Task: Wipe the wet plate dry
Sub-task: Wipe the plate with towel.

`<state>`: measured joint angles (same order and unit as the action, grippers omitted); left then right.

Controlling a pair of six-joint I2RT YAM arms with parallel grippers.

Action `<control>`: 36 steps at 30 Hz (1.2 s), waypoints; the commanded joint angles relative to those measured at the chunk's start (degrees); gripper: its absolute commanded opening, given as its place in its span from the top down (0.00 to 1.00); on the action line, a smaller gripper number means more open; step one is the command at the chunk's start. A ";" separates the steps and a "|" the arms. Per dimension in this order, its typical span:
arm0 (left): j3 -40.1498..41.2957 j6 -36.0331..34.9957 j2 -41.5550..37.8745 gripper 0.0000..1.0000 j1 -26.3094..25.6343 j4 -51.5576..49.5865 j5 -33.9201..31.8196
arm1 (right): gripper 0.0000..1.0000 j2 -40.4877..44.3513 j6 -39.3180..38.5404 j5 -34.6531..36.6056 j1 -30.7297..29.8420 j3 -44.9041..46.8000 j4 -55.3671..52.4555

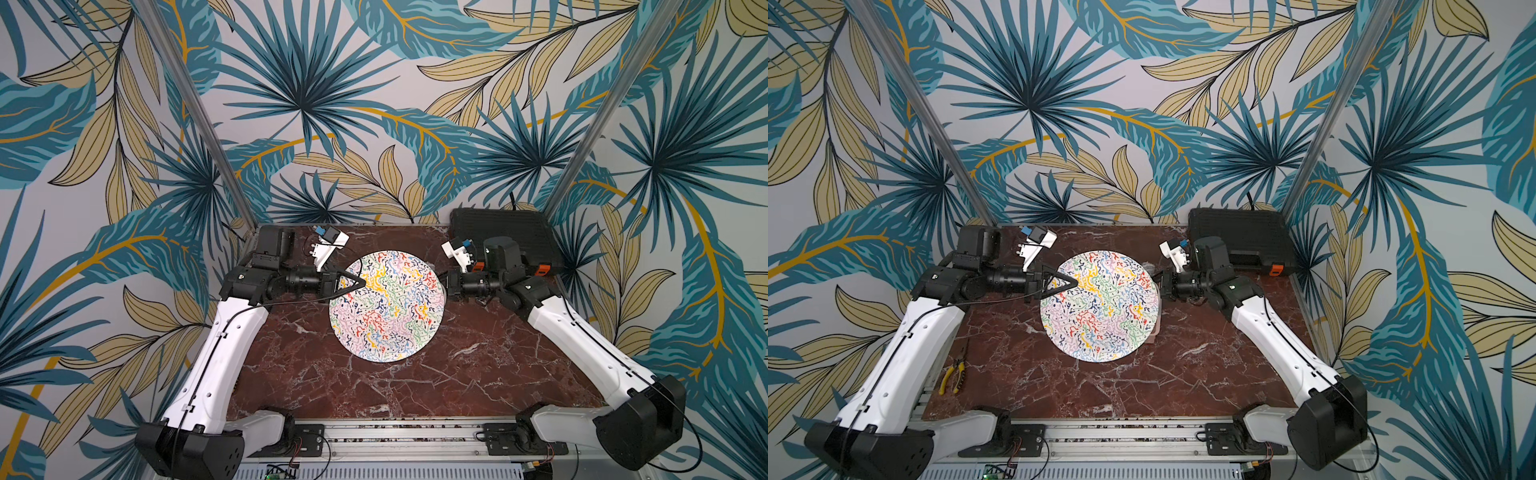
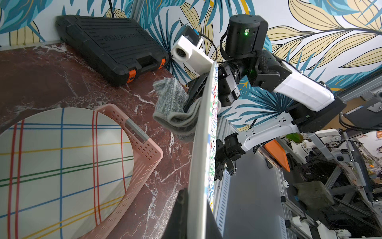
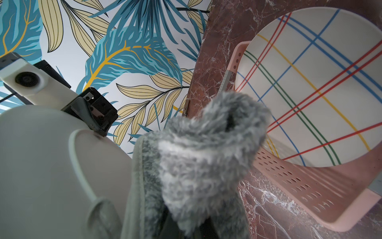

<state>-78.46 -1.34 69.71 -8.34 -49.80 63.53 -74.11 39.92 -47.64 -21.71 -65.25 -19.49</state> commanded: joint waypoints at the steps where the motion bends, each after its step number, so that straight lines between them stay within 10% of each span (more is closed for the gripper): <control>1: 1.02 5.30 0.34 1.00 2.31 8.95 -3.39 | 1.00 2.36 0.16 -3.05 -0.28 2.43 2.84; 25: 8.44 23.16 1.57 1.00 4.50 23.61 -1.01 | 1.00 8.58 0.42 3.49 -3.02 12.49 17.90; 36: 10.44 29.81 2.43 1.00 5.80 28.00 -1.22 | 1.00 12.90 -4.75 19.65 -13.98 16.08 20.89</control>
<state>-68.60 27.35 70.85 -2.94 -25.98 68.69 -63.86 38.76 -30.50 -31.66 -49.89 -4.93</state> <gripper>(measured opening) 0.097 0.080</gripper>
